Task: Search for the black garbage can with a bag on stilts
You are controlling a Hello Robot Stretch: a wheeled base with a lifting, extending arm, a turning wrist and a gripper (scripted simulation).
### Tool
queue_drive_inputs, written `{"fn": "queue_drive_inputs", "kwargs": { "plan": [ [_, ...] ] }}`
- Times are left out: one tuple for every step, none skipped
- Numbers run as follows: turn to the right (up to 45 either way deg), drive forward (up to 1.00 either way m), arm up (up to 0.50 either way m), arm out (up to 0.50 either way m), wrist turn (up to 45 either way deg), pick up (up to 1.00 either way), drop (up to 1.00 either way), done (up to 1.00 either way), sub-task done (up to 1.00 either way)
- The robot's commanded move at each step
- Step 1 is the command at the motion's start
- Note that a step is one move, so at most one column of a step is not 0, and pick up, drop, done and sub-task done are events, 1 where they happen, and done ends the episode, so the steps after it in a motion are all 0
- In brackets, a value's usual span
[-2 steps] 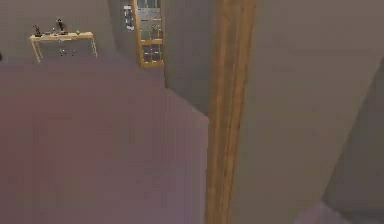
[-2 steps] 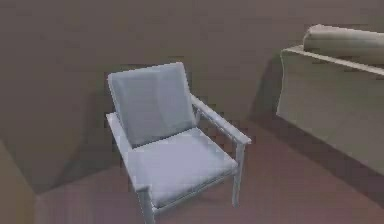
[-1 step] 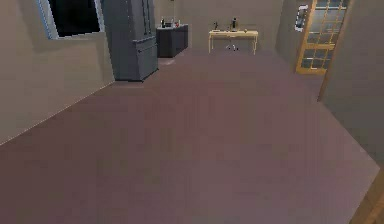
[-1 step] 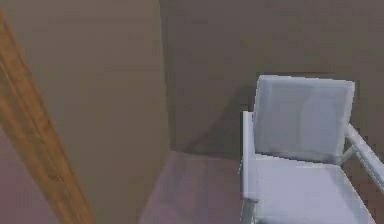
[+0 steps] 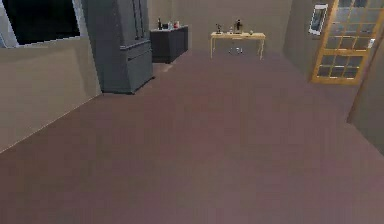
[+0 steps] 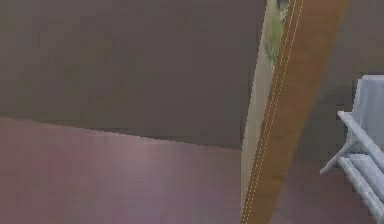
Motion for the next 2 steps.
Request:
{"fn": "queue_drive_inputs", "kwargs": {
  "plan": [
    [30.0, 0.0, 0.0, 0.0, 0.0, 0.0, 0.0, 0.0, 0.0],
    [0.0, 1.0, 0.0, 0.0, 0.0, 0.0, 0.0, 0.0, 0.0]
  ]
}}
